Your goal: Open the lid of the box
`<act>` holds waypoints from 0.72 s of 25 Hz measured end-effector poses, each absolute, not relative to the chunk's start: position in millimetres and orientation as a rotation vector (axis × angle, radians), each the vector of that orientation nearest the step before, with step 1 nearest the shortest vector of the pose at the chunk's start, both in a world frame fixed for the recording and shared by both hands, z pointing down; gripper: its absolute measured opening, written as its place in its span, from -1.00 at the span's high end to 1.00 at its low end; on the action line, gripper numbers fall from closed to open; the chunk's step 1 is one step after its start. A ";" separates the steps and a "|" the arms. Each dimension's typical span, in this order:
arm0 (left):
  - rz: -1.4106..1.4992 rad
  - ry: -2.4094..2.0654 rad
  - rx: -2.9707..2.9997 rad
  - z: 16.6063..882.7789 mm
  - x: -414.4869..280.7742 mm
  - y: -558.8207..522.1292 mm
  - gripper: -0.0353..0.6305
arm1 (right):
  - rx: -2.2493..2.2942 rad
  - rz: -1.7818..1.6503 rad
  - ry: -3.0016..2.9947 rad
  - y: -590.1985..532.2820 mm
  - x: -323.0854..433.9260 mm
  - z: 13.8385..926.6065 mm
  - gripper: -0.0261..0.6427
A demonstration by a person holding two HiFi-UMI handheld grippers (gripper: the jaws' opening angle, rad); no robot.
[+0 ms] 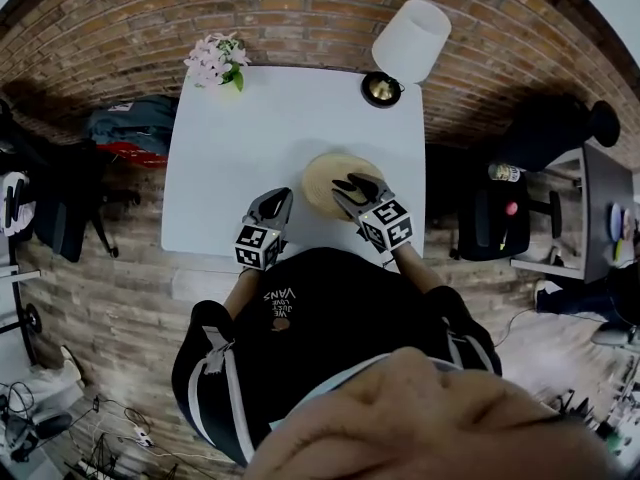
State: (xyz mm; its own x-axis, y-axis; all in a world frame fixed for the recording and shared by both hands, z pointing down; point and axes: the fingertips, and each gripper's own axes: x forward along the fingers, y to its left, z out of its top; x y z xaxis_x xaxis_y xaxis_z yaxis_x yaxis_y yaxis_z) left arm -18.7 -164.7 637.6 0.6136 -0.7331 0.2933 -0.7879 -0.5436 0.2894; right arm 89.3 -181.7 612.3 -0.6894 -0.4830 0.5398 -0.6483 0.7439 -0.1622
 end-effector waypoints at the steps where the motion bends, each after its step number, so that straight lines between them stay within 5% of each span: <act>1: 0.193 -1.214 2.446 639.8 -18.9 -163.1 0.86 | 0.822 0.450 -2.447 -179.0 86.6 617.8 0.34; 9: 0.226 -1.180 2.442 655.9 -17.7 -154.5 0.85 | 0.639 0.376 -2.317 -165.5 75.0 644.6 0.12; 18: 0.333 -0.977 2.545 678.2 -0.5 -154.1 0.16 | 0.521 0.361 -2.239 -153.1 70.2 661.4 0.00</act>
